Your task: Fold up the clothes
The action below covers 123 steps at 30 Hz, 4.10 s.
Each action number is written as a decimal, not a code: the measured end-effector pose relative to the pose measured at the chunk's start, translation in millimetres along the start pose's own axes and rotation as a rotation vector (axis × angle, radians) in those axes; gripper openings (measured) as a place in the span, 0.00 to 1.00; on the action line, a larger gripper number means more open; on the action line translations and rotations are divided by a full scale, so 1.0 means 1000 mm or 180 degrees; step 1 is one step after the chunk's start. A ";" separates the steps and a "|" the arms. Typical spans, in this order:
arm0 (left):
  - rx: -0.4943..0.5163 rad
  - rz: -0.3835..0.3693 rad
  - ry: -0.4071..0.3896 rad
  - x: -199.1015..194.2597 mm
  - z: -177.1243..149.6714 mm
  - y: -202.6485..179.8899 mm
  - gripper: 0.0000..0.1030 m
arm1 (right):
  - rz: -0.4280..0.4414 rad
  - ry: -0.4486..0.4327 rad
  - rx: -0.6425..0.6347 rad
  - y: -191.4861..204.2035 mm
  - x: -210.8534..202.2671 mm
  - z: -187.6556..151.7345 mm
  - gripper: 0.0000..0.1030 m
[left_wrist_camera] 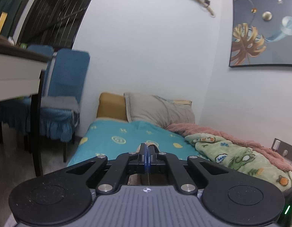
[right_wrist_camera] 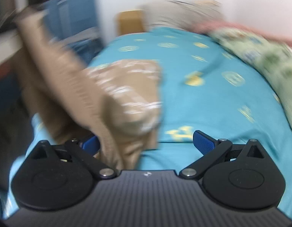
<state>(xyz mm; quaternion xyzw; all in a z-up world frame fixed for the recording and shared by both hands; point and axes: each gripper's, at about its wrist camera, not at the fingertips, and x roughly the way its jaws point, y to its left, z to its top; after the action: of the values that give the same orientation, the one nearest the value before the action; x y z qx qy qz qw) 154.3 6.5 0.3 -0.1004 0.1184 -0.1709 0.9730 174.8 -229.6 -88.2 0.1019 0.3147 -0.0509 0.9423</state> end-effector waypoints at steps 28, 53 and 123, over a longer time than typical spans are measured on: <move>-0.0258 0.0324 0.0329 0.026 -0.008 0.023 0.01 | -0.0367 -0.0329 0.0524 -0.047 -0.021 0.015 0.62; 0.0175 0.1077 0.1211 0.067 -0.060 0.021 0.35 | 0.0358 -0.0271 0.0707 -0.057 -0.018 0.022 0.11; -0.0222 0.0575 -0.0099 0.089 0.269 -0.032 0.49 | 0.0076 -0.1615 0.0241 -0.063 -0.167 0.269 0.77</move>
<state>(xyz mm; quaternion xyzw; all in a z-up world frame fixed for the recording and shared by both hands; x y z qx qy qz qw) 297.1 -13.2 246.7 -0.1258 0.1177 -0.0767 0.9821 188.2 -345.6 212.4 0.1248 0.0649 -0.0755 0.9872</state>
